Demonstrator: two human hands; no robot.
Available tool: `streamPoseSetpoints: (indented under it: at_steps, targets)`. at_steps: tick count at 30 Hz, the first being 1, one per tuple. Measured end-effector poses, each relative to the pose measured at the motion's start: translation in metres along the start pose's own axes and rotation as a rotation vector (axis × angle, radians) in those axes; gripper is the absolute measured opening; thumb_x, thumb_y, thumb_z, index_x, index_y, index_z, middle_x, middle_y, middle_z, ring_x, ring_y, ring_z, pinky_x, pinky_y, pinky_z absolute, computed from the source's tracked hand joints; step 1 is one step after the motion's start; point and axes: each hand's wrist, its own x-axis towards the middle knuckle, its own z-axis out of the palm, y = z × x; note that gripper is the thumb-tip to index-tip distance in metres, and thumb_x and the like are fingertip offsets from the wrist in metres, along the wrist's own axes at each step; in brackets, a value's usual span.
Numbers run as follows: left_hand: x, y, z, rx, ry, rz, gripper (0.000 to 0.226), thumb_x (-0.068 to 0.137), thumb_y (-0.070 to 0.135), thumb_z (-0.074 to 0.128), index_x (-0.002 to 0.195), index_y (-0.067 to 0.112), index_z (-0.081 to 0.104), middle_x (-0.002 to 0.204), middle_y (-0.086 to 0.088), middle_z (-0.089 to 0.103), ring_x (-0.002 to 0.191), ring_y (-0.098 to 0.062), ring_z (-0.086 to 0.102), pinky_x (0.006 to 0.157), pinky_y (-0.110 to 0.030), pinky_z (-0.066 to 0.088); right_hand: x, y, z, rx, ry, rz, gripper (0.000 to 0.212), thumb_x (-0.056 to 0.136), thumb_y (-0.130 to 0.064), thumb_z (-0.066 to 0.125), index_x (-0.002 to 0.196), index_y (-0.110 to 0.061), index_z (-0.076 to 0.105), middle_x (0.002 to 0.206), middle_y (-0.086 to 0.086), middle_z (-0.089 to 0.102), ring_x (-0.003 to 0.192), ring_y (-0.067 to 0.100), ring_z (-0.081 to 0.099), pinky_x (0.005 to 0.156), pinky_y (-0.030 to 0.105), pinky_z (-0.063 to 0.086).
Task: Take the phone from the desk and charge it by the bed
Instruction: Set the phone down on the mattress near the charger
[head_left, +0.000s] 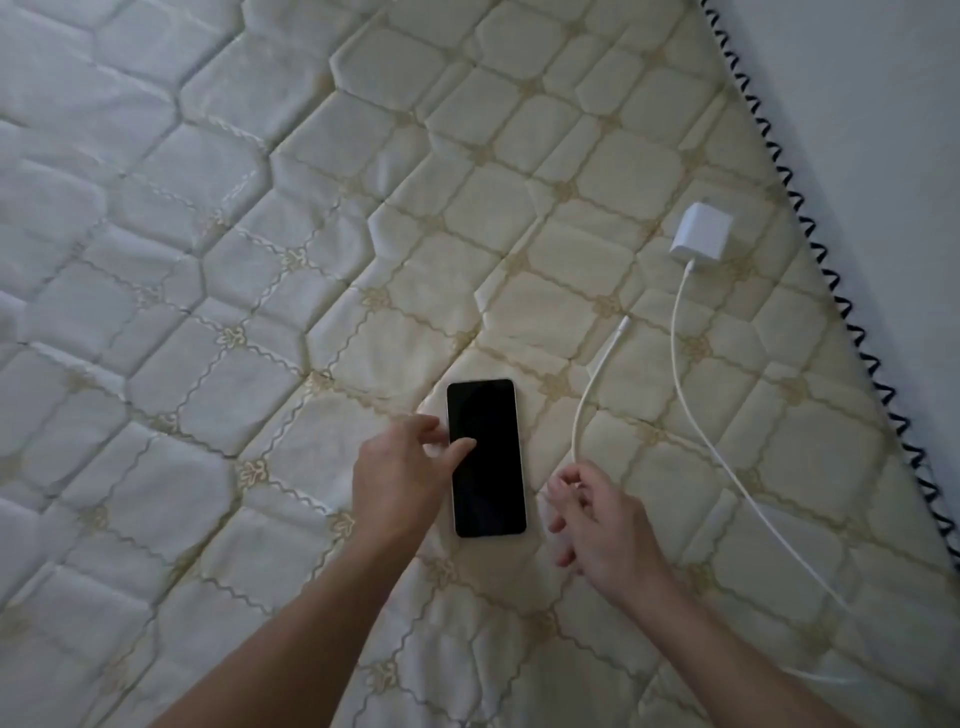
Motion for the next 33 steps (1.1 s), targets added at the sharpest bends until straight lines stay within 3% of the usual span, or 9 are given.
streamPoseSetpoints:
  at_steps: [5,7,10,13,16,18,22,27,33]
  targets:
    - [0.033,0.009,-0.013,0.165,0.058,0.168,0.050,0.081,0.060,0.066,0.122,0.031,0.063,0.112,0.013,0.071,0.101,-0.014,0.065,0.081,-0.035,0.053,0.024,-0.014,-0.035,-0.090,0.092,-0.101,0.015,0.095,-0.038,0.053,0.082,-0.031,0.055,0.066,-0.009,0.067,0.054,0.012,0.066,0.061,0.043,0.057]
    - [0.054,0.014,-0.014,0.259,0.063,0.302,0.054,0.085,0.061,0.058,0.131,0.032,0.057,0.128,0.007,0.064,0.112,-0.020,0.058,0.089,-0.040,0.051,0.039,-0.021,-0.053,-0.158,0.158,-0.159,0.012,0.092,-0.039,0.054,0.085,-0.030,0.056,0.069,-0.008,0.066,0.065,0.012,0.066,0.067,0.041,0.056]
    - [0.085,0.016,-0.016,0.487,0.030,0.391,0.070,0.085,0.069,0.049,0.148,0.041,0.034,0.160,0.004,0.030,0.143,-0.026,0.032,0.108,-0.053,0.036,0.064,-0.030,-0.082,-0.299,0.257,-0.249,0.009,0.093,-0.032,0.057,0.089,-0.024,0.059,0.076,-0.011,0.062,0.071,0.015,0.060,0.068,0.035,0.050]
    - [0.103,0.016,-0.010,0.515,-0.040,0.369,0.078,0.084,0.074,0.042,0.152,0.046,0.015,0.166,0.005,0.005,0.152,-0.022,0.007,0.117,-0.058,0.019,0.090,-0.036,-0.112,-0.443,0.374,-0.268,0.017,0.093,-0.034,0.055,0.097,-0.019,0.062,0.091,0.001,0.063,0.083,0.022,0.059,0.075,0.038,0.051]
    - [0.104,0.011,0.006,0.486,-0.051,0.443,0.073,0.086,0.075,0.028,0.152,0.047,0.014,0.166,0.007,0.007,0.153,-0.019,0.003,0.121,-0.054,0.010,0.116,-0.041,-0.130,-0.528,0.413,-0.195,0.035,0.092,-0.035,0.055,0.116,-0.011,0.062,0.112,0.014,0.058,0.096,0.032,0.058,0.085,0.040,0.050]
    - [0.106,0.003,0.018,0.522,-0.021,0.477,0.068,0.089,0.072,0.024,0.152,0.050,0.010,0.166,0.010,0.004,0.152,-0.016,-0.002,0.122,-0.052,0.006,0.131,-0.043,-0.138,-0.574,0.453,-0.135,0.044,0.092,-0.037,0.055,0.126,-0.009,0.057,0.116,0.018,0.051,0.102,0.037,0.055,0.082,0.039,0.046]
    - [0.115,-0.009,0.021,0.559,0.045,0.529,0.061,0.094,0.066,0.023,0.151,0.051,0.009,0.166,0.012,0.005,0.152,-0.013,-0.001,0.121,-0.048,0.010,0.162,-0.047,-0.142,-0.614,0.507,-0.032,0.066,0.090,-0.048,0.057,0.138,-0.007,0.041,0.129,0.022,0.041,0.112,0.041,0.051,0.083,0.042,0.047]
    - [0.119,-0.014,0.024,0.587,0.057,0.561,0.059,0.097,0.058,0.026,0.153,0.046,0.013,0.166,0.008,0.009,0.153,-0.016,0.002,0.121,-0.047,0.013,0.200,-0.050,-0.138,-0.563,0.586,0.046,0.080,0.085,-0.056,0.060,0.139,-0.005,0.031,0.133,0.023,0.039,0.116,0.043,0.048,0.078,0.041,0.044]
    - [0.123,-0.016,0.027,0.592,0.078,0.570,0.061,0.094,0.054,0.032,0.153,0.041,0.024,0.164,0.004,0.018,0.152,-0.020,0.012,0.119,-0.050,0.018,0.233,-0.060,-0.138,-0.478,0.658,0.118,0.079,0.082,-0.047,0.061,0.139,-0.001,0.032,0.133,0.022,0.040,0.120,0.040,0.047,0.076,0.038,0.041]
